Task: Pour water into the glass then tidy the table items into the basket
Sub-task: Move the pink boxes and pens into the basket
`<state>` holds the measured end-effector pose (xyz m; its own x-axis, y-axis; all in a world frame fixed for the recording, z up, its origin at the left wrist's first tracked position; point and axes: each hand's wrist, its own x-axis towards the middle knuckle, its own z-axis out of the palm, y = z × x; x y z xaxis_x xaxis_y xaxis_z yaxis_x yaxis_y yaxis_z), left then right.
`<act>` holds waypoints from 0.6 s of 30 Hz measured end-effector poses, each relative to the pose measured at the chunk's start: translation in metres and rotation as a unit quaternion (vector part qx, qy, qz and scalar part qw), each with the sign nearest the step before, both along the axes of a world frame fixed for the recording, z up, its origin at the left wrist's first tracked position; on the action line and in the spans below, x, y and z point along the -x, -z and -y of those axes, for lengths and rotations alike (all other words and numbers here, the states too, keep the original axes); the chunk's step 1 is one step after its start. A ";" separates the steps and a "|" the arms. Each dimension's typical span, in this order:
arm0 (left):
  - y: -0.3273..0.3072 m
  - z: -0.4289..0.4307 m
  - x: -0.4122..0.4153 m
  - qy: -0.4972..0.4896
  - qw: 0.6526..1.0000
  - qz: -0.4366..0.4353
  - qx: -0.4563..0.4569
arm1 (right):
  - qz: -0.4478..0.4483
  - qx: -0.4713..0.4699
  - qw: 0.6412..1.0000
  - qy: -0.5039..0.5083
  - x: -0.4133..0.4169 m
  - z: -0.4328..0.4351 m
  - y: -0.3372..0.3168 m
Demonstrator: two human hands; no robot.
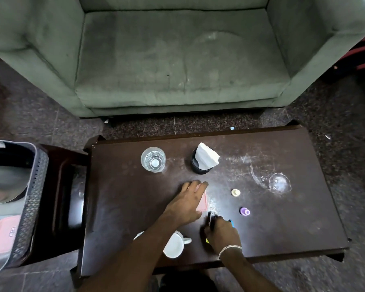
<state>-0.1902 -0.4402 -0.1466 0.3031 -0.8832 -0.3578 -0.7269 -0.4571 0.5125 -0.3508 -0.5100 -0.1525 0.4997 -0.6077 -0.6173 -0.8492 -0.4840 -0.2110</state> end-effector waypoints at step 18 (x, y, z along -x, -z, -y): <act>-0.139 -0.217 -0.126 -0.064 0.994 0.049 0.074 | 0.217 -0.133 0.967 0.019 -0.160 -0.081 -0.145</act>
